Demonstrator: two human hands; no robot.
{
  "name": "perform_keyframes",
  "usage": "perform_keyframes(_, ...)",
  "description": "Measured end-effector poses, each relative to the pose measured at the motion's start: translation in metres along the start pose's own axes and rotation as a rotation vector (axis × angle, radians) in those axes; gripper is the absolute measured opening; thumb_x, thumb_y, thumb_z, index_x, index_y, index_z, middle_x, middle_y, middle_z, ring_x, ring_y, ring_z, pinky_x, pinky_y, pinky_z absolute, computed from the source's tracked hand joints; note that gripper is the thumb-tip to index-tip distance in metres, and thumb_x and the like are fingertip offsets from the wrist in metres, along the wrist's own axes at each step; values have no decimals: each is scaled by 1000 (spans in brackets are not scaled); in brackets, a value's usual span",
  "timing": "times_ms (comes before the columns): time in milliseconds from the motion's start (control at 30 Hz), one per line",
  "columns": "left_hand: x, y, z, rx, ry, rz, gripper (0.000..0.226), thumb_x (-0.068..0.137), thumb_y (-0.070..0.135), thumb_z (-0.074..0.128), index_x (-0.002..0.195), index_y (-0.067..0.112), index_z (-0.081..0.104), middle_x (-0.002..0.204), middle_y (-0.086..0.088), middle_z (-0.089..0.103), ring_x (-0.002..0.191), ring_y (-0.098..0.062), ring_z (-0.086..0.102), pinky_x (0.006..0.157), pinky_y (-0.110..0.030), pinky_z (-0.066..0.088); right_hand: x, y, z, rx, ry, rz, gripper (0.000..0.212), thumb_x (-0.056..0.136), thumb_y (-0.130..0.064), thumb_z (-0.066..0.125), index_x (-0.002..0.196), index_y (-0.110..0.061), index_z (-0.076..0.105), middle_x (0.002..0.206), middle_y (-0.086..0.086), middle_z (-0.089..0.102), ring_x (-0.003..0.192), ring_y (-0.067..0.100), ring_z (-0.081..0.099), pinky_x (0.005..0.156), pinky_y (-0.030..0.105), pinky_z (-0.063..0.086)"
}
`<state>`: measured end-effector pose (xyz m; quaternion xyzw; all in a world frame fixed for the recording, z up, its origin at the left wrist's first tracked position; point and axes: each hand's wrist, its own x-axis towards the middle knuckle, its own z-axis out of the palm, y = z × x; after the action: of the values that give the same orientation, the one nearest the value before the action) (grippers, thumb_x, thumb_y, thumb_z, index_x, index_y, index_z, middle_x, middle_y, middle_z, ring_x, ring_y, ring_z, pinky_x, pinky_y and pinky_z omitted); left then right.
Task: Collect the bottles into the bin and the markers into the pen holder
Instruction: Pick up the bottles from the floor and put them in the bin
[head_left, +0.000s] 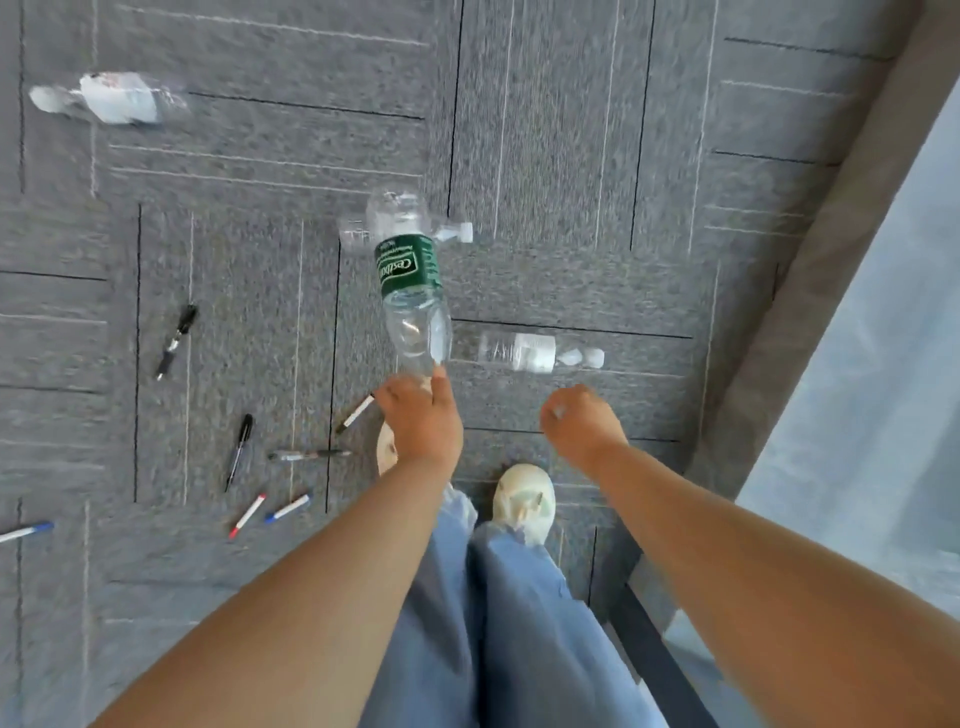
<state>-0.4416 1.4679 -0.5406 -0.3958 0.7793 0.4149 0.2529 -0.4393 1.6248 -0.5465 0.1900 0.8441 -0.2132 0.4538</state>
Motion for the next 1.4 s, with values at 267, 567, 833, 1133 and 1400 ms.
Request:
perform_keyframes(267, 112, -14, 39, 204, 41, 283, 48, 97, 32, 40, 127, -6, 40, 147, -12, 22, 133, -22, 30, 107, -19, 23, 149, 8, 44, -333, 54, -71, 79, 86, -14, 60, 149, -21, 13, 158, 5, 10, 147, 27, 6, 118, 46, 20)
perform_keyframes(567, 158, -21, 70, 315, 47, 351, 38, 95, 33, 44, 115, 0, 49, 143, -11, 28, 136, -22, 26, 112, -32, 25, 216, 7, 62, -375, 37, -17, 92, 77, -20, 71, 148, -23, 12, 146, 6, 38, 140, 30, 27, 117, 56, 11)
perform_keyframes(833, 84, 13, 31, 271, 34, 290, 38, 95, 29, 47, 114, -5, 49, 141, -14, 31, 133, -25, 30, 110, -27, 25, 122, -5, 0, 0, 32, 57, 85, 75, -42, 73, 140, -11, 28, 135, 9, 46, 124, 29, 46, 100, 43, 46)
perform_keyframes(1133, -12, 109, -84, 239, 110, 298, 44, 95, 33, 45, 120, -3, 48, 137, -13, 34, 127, -24, 36, 107, -32, 36, -17, -97, -132, 290, 90, 50, 79, 74, -38, 76, 136, -12, 36, 127, 9, 56, 113, 28, 56, 85, 33, 48)
perform_keyframes(1400, -97, 184, -202, 108, 191, 322, 40, 95, 31, 45, 118, -1, 46, 132, -12, 37, 120, -26, 39, 102, -34, 39, -145, -192, -210, 383, 173, -65, 77, 74, -39, 75, 135, -11, 37, 127, 8, 57, 115, 28, 56, 87, 35, 47)
